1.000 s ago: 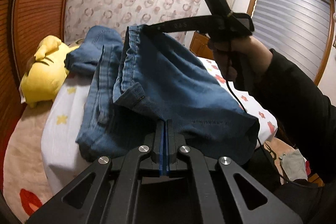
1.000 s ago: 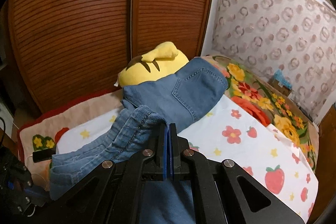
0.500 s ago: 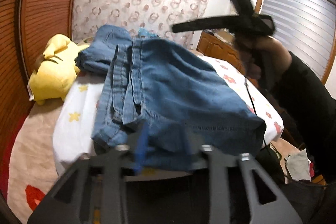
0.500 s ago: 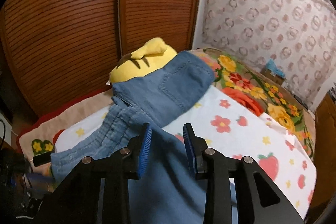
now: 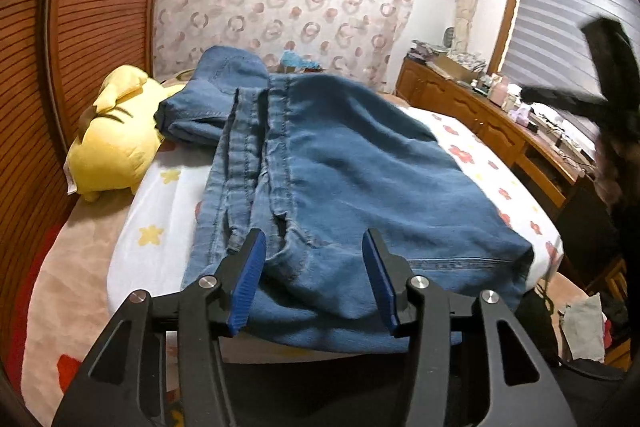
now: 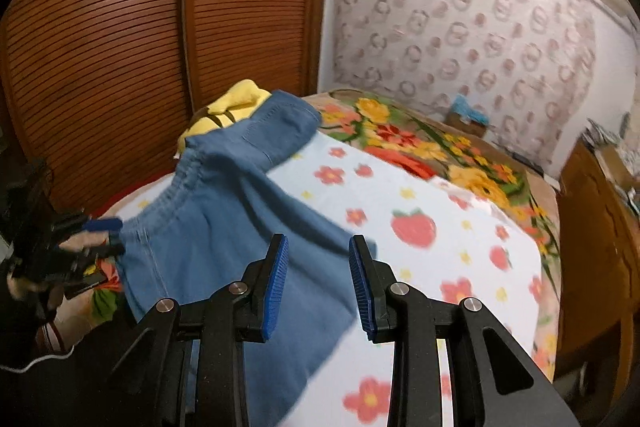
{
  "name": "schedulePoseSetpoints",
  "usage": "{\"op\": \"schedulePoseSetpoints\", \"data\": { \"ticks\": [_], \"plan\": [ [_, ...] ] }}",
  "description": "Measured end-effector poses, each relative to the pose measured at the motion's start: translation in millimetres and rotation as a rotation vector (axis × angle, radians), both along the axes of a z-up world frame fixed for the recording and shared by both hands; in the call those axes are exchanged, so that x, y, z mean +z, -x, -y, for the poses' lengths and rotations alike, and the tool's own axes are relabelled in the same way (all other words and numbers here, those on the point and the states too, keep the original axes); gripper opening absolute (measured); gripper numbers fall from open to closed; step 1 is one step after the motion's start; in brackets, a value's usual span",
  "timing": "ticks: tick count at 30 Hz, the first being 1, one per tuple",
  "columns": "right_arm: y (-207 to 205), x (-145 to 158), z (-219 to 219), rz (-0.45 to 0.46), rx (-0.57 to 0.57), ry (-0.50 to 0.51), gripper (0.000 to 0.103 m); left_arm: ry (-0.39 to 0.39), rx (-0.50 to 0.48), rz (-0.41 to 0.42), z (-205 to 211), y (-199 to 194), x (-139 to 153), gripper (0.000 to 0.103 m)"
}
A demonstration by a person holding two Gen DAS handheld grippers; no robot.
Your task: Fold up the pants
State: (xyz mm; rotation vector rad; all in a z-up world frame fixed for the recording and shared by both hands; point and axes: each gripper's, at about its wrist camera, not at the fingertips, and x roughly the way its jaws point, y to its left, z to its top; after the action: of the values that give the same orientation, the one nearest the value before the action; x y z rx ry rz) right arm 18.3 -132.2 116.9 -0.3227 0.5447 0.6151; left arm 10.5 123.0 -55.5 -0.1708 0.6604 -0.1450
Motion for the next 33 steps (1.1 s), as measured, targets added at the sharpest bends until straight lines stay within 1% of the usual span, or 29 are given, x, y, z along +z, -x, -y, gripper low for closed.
{"op": "schedulePoseSetpoints", "data": {
  "ticks": [4, 9, 10, 11, 12, 13, 14, 17, 20, 22, 27, 29, 33],
  "plan": [
    [18.7, -21.1, 16.9, -0.042, -0.038, -0.013, 0.032, -0.012, 0.031, -0.026, -5.1, -4.3, -8.3, 0.051],
    [16.6, -54.6, 24.4, -0.121, -0.071, -0.033, 0.032, -0.025, 0.037, -0.039, -6.9, -6.4, -15.8, 0.051],
    [14.0, -58.9, 29.9, -0.139, -0.074, -0.041, 0.032, -0.026, 0.027, -0.037, -6.3, -6.1, -16.3, 0.044],
    [13.2, -62.3, 28.4, -0.153, -0.074, -0.05, 0.032, -0.029, 0.018, -0.035, -5.5, -5.6, -16.5, 0.033],
    [13.4, -65.6, 27.4, -0.165, -0.072, -0.06, 0.032, -0.034, 0.013, -0.033, -4.7, -4.9, -16.5, 0.028],
    [11.8, -67.3, 25.2, -0.175, -0.067, -0.068, 0.032, -0.037, 0.005, -0.03, -4.0, -4.4, -16.3, 0.017],
    [11.6, -69.9, 24.0, -0.185, -0.062, -0.072, 0.032, -0.037, -0.003, -0.026, -3.3, -3.6, -15.4, 0.008],
    [9.2, -78.1, 28.0, -0.209, -0.052, -0.077, 0.032, -0.039, -0.008, 0.02, -3.1, 6.1, -4.3, 0.007],
    [7.4, -81.3, 27.4, -0.221, -0.051, -0.084, 0.032, -0.035, -0.01, 0.039, -5.7, 14.7, 5.1, 0.007],
    [4.5, -82.6, 28.5, -0.22, -0.051, -0.086, 0.032, -0.047, -0.013, 0.032, -6.1, 16.5, 5.7, 0.007],
    [-10.5, -76.8, 29.3, -0.196, -0.069, -0.091, 0.032, -0.042, -0.006, 0.009, -7.5, 13.7, -3.4, 0.007],
    [-24.1, -75.8, 26.6, -0.189, -0.083, -0.086, 0.032, -0.046, -0.004, -0.005, -7.8, 11.5, -8.1, 0.007],
    [-63.4, -80.9, 25.1, -0.222, -0.12, -0.101, 0.032, -0.045, -0.004, -0.022, -8.8, 9.4, -14.1, 0.007]
  ]
}}
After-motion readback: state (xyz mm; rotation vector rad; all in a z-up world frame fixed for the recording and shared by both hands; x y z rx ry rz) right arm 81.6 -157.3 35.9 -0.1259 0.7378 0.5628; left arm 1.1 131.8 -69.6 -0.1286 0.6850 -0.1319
